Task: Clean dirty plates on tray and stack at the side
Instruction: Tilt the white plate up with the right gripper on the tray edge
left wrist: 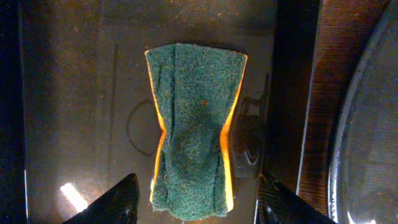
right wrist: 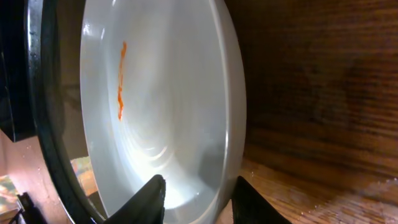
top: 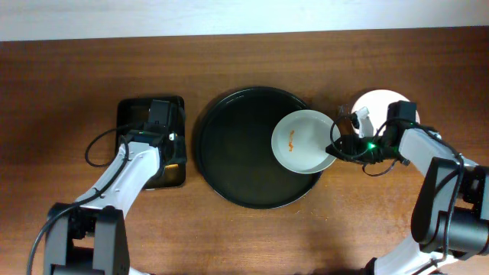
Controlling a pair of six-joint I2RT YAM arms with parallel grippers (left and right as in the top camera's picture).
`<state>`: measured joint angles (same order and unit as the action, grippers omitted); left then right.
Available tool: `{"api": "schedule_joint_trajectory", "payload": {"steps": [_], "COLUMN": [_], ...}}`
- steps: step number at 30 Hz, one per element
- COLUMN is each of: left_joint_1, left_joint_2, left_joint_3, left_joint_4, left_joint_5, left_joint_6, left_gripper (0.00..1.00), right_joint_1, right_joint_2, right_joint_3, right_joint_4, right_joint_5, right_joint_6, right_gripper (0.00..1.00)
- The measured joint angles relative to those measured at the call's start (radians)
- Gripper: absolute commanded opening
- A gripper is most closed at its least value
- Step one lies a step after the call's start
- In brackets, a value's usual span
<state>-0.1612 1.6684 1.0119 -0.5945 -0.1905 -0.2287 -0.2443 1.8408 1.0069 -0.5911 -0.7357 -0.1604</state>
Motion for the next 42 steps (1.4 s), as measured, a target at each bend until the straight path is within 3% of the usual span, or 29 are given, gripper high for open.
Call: {"api": "schedule_joint_trajectory", "payload": {"steps": [3, 11, 13, 17, 20, 22, 29, 30, 32, 34, 36, 37, 39, 41, 42], "left_joint_1": [0.000, 0.000, 0.000, 0.000, 0.008, 0.032, 0.136, 0.135, 0.135, 0.135, 0.135, 0.135, 0.135, 0.135, 0.135], "left_joint_2": [0.000, 0.000, 0.000, 0.000, 0.000, 0.000, 0.000, 0.000, 0.000, 0.002, 0.013, 0.018, 0.027, 0.027, 0.027], "left_joint_3": [0.000, 0.000, 0.000, 0.000, 0.000, 0.000, 0.000, 0.000, -0.008, -0.051, -0.103, -0.114, -0.119, -0.119, -0.119], "left_joint_4": [0.000, 0.009, 0.012, 0.013, 0.016, 0.015, -0.034, -0.033, -0.012, 0.055, 0.112, 0.119, 0.129, 0.130, 0.132], "left_joint_5": [0.000, 0.000, 0.000, 0.049, 0.092, 0.132, 0.282, 0.289, 0.288, 0.288, 0.288, 0.280, 0.258, 0.250, 0.238], "left_joint_6": [0.000, 0.000, 0.000, 0.017, 0.054, 0.068, 0.100, 0.103, 0.106, 0.111, 0.113, 0.116, 0.116, 0.116, 0.118], "left_gripper": [0.59, 0.59, 0.59, 0.59, 0.76, 0.76, 0.72, 0.70, 0.56, 0.55, 0.39, 0.24, 0.15, 0.00, 0.00], "right_joint_1": [0.001, 0.014, 0.073, 0.304, 0.571, 0.678, 0.729, 0.729, 0.729, 0.729, 0.729, 0.729, 0.729, 0.729, 0.729], "right_joint_2": [-0.001, -0.088, -0.162, -0.221, -0.220, -0.220, -0.220, -0.220, -0.220, -0.220, -0.220, -0.220, -0.220, -0.220, -0.220], "right_joint_3": [-0.005, 0.062, 0.128, 0.217, 0.222, 0.222, 0.222, 0.222, 0.222, 0.222, 0.222, 0.222, 0.222, 0.222, 0.222], "right_joint_4": [0.008, -0.076, -0.103, -0.130, -0.166, -0.168, -0.184, -0.184, -0.183, -0.183, -0.183, -0.183, -0.184, -0.183, -0.183], "right_joint_5": [-0.011, 0.063, 0.182, 0.600, 1.016, 1.150, 1.243, 1.242, 1.239, 1.239, 1.236, 1.236, 1.236, 1.235, 1.236], "right_joint_6": [0.001, 0.071, 0.112, 0.202, 0.298, 0.350, 0.445, 0.447, 0.449, 0.449, 0.449, 0.449, 0.449, 0.449, 0.449], "right_gripper": [0.04, 0.04, 0.04, 0.04, 0.04, 0.04, 0.04, 0.04, 0.04, 0.04, 0.04, 0.04, 0.04, 0.04, 0.04]}}
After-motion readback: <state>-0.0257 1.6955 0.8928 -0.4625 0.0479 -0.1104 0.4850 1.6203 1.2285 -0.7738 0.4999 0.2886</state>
